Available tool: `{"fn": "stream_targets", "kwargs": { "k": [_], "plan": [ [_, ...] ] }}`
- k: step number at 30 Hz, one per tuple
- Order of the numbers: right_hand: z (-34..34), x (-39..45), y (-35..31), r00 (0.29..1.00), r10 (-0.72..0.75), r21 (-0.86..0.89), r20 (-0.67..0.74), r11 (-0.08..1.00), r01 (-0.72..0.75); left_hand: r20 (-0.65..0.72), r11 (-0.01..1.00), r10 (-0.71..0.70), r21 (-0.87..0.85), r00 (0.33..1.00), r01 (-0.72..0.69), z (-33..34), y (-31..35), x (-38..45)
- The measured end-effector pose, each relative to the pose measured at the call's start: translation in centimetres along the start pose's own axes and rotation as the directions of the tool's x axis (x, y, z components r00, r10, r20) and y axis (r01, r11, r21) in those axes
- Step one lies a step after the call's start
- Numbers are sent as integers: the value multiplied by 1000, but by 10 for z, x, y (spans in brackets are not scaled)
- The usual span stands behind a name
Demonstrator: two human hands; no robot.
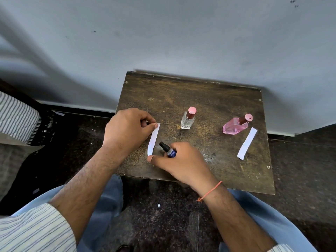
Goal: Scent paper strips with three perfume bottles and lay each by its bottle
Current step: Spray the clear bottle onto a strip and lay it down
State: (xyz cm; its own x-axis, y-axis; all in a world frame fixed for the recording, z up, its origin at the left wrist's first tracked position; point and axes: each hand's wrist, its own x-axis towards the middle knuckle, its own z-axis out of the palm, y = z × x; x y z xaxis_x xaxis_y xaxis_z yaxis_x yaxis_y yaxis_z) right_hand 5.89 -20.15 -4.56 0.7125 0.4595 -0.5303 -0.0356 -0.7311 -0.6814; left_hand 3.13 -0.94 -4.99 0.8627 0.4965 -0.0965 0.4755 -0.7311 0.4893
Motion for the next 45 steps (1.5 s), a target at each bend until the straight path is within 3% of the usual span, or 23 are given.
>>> {"fn": "stream_targets", "kwargs": {
  "k": [6, 14, 19, 25, 27, 29, 33, 37, 45],
  "plan": [
    [-21, 0, 8, 994, -74, -26, 76, 997, 76, 6, 1000, -15, -20, 1000, 15, -1, 0, 0],
    [-31, -5, 11, 986, -134, 91, 97, 988, 126, -33, 989, -30, -145, 999, 25, -15, -3, 6],
    [-32, -6, 12, 979, -172, 244, 112, 960, 141, 66, 1000, 20, -7, 998, -19, -13, -15, 9],
    [-32, -2, 11, 973, -175, 334, 147, 935, 117, 61, 1000, 19, -2, 998, -19, -10, -15, 11],
    [-32, -3, 12, 971, -202, 340, 128, 929, 148, 63, 999, 20, -36, 998, -18, -13, -15, 11],
    [-30, -4, 12, 971, -228, 342, 67, 920, 192, 124, 985, 36, -174, 992, -14, -19, -14, 12],
    [-29, -5, 12, 954, -286, 267, -90, 916, 299, 214, 926, 191, -362, 958, -104, -31, -13, 9],
    [-25, -3, 13, 952, -277, 237, -132, 923, 302, 231, 873, 273, -467, 934, -140, -35, -11, 7],
    [-25, -3, 13, 939, -290, 214, -183, 921, 326, 246, 837, 362, -510, 899, -198, -38, -18, 7]
  ]
}}
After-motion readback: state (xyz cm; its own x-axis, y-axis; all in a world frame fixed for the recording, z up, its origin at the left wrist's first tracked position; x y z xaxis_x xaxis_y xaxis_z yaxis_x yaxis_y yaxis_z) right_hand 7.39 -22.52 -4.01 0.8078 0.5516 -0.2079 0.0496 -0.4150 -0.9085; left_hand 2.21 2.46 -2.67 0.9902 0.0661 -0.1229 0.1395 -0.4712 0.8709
